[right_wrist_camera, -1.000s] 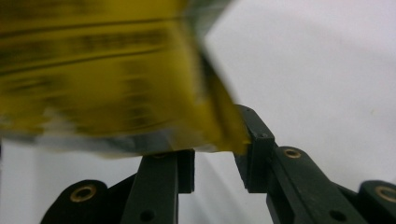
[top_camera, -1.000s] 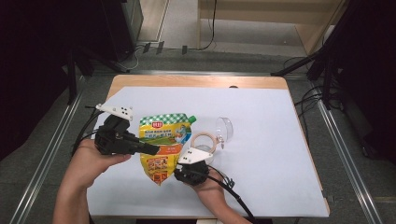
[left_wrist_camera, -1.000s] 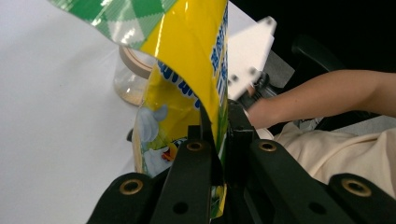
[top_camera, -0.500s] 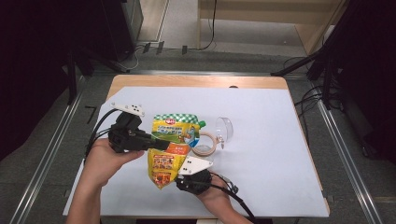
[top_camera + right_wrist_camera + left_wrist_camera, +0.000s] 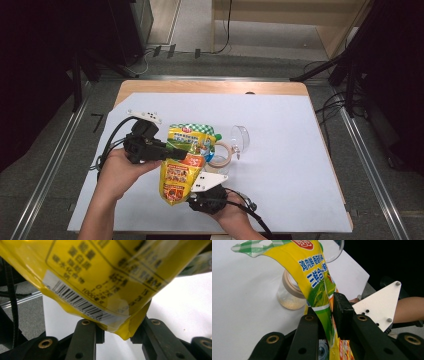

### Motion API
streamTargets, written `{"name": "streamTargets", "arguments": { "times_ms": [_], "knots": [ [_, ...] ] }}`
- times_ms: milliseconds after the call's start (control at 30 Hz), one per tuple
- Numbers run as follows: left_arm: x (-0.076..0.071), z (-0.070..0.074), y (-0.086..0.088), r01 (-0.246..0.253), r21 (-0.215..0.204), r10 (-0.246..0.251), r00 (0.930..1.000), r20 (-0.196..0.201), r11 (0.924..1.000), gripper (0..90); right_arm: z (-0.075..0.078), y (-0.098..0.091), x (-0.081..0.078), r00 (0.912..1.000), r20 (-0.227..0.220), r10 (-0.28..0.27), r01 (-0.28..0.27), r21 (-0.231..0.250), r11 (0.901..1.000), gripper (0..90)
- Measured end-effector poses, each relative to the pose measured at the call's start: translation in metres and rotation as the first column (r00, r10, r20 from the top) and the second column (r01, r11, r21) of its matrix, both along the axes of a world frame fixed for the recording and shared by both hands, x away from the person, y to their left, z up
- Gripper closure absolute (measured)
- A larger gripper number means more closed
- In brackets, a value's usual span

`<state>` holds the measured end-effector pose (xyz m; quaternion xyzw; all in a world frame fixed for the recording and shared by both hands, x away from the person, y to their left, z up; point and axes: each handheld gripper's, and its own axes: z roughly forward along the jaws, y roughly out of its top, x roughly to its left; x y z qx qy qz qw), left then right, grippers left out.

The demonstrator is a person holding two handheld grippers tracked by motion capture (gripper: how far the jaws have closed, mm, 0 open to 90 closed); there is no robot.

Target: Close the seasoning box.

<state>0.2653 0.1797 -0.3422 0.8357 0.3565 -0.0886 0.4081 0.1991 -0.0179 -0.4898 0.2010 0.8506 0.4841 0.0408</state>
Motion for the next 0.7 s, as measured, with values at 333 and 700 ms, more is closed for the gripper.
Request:
{"name": "streamTargets", "arguments": {
  "times_ms": [333,700],
  "knots": [
    [0.002,-0.005,-0.012,-0.063,0.018,0.063,0.9979,-0.015,0.9979,78.2,0.002,0.006,-0.004,0.9989,-0.030,0.035,-0.034,0.019,0.9992,73.4],
    [0.004,-0.012,-0.030,-0.097,0.090,0.097,0.9953,0.002,0.9913,72.3,0.007,0.012,-0.006,0.9946,-0.068,0.078,-0.076,0.030,0.9967,72.9]
  ]
}}
